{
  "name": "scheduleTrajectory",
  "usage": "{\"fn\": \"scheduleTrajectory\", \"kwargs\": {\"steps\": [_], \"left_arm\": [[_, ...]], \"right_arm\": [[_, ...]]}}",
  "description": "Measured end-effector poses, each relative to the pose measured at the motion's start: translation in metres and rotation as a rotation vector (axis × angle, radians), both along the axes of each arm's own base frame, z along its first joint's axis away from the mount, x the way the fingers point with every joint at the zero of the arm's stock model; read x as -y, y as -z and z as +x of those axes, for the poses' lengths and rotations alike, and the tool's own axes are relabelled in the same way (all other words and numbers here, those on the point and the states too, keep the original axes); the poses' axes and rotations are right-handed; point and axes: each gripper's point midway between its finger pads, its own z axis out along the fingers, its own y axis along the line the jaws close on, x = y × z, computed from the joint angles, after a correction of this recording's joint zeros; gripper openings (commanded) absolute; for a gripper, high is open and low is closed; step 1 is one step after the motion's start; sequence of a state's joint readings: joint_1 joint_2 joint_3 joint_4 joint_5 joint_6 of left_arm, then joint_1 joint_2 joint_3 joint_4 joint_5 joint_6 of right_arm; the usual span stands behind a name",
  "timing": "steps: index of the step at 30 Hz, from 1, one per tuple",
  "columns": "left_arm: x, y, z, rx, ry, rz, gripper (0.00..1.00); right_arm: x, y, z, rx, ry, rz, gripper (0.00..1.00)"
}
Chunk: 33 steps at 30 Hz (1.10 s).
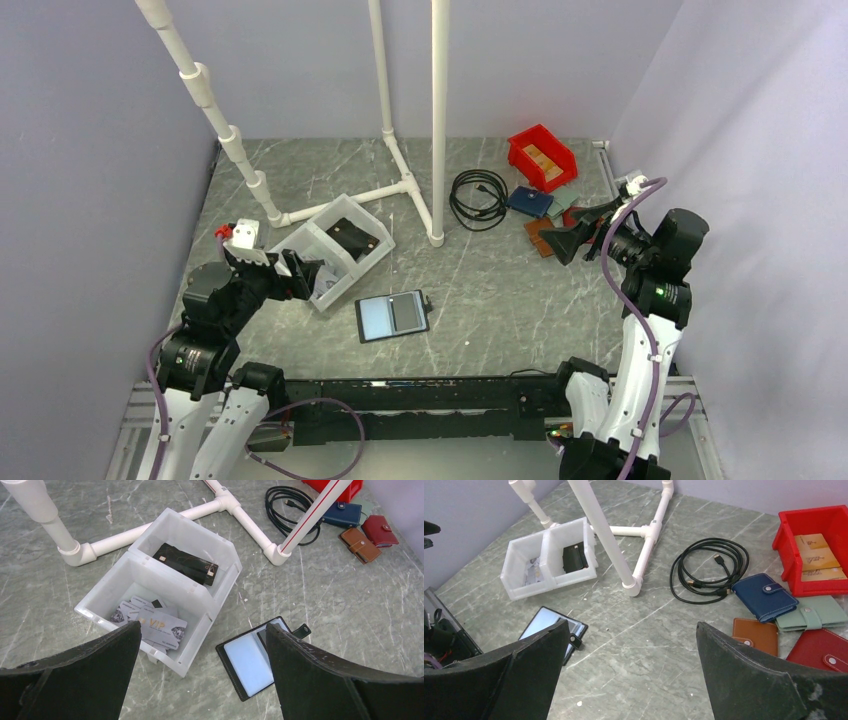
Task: Take the credit cards out of the card holder
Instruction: Reset both arms
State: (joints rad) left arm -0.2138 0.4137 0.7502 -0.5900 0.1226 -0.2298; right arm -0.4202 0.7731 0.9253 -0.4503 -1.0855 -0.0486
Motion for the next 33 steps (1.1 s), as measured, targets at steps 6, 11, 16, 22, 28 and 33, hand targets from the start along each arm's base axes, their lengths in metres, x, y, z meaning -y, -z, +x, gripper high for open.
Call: {"fn": "scheduleTrajectory", "kwargs": {"steps": [6, 11, 16, 22, 28, 33], "left_arm": [[0.0, 0.0, 0.0, 0.0, 0.0, 0.0, 0.99], [0.0, 0.0, 0.0, 0.0, -0.001, 0.0, 0.99], [0.0, 0.0, 0.0, 0.0, -0.001, 0.0, 0.99], [0.0, 0.0, 0.0, 0.0, -0.001, 0.0, 1.0], [0.0, 0.0, 0.0, 0.0, -0.001, 0.0, 1.0], [0.0, 0.0, 0.0, 0.001, -0.001, 0.0, 0.99]], "right_arm": [[0.0, 0.001, 0.001, -0.013, 0.008, 0.021, 1.0], [0.003, -0.001, 0.004, -0.036, 0.045, 0.057, 1.0], [0.007, -0.003, 0.01, -0.052, 0.064, 0.089, 1.0], [0.007, -0.002, 0.011, -0.06, 0.068, 0.101, 1.0], [0.008, -0.002, 0.011, -0.061, 0.07, 0.101, 1.0], [0.009, -0.001, 0.012, -0.065, 0.073, 0.103, 1.0]]}}
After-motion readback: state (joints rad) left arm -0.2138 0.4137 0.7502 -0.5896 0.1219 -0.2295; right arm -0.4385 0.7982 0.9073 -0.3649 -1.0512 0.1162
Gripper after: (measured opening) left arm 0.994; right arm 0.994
